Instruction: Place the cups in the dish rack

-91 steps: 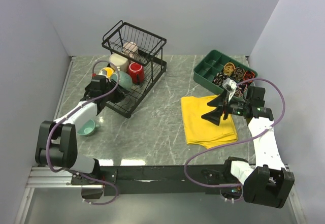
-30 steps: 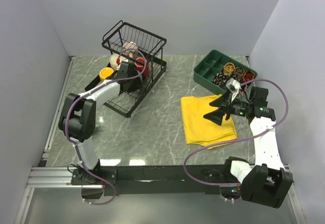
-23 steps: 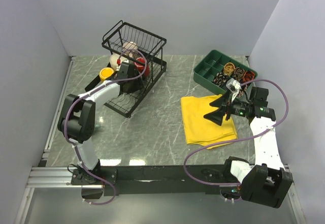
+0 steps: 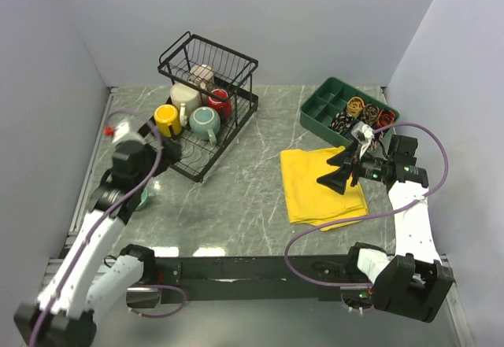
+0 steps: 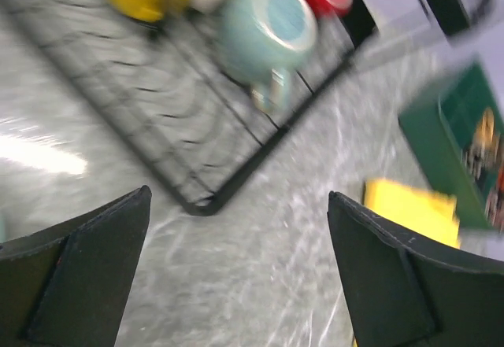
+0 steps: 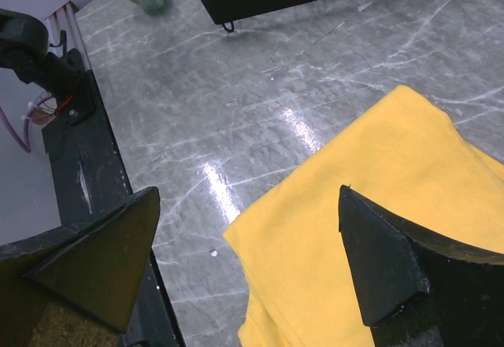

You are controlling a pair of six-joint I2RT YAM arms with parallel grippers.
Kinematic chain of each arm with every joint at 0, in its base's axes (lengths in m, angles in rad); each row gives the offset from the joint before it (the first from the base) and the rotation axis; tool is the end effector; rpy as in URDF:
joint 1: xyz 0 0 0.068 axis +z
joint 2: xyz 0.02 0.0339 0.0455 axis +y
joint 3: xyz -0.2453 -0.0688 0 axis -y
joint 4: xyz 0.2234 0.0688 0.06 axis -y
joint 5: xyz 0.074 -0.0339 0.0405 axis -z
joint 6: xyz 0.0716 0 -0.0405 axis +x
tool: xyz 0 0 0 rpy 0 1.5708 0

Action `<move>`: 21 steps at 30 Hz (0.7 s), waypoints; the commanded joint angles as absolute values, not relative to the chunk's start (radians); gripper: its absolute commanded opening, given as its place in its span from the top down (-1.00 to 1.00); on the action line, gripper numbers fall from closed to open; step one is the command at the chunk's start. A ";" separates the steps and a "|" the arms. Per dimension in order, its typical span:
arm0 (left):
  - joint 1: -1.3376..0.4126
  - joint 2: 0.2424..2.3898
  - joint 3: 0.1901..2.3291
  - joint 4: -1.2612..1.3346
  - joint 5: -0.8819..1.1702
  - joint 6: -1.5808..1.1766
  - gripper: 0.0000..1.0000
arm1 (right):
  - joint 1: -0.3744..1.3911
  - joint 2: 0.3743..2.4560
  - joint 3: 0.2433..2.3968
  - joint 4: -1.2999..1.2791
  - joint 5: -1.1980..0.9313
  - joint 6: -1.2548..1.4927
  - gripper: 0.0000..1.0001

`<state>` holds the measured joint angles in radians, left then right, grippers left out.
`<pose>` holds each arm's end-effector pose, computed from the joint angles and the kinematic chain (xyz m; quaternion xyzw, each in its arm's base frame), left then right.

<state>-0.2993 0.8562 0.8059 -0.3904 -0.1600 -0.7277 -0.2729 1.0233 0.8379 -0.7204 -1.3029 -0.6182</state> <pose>0.2100 -0.0529 0.2858 -0.2208 0.8135 -0.2034 0.4981 0.1922 0.0179 0.2676 -0.3241 0.7065 0.4053 0.4812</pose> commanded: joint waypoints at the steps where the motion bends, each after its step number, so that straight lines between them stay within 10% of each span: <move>1: -0.195 0.713 0.720 -0.504 -0.210 -0.817 -0.93 | -0.279 1.022 0.882 -0.713 -1.308 -0.621 -1.00; 21: 0.198 1.052 0.787 -0.716 -0.215 -1.163 -0.85 | -0.279 1.025 0.884 -0.732 -1.308 -0.640 -1.00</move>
<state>0.1528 0.9668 0.7303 -0.6445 -0.1699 -1.0546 -0.2729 1.0252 0.8383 -0.7273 -1.2991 -0.6228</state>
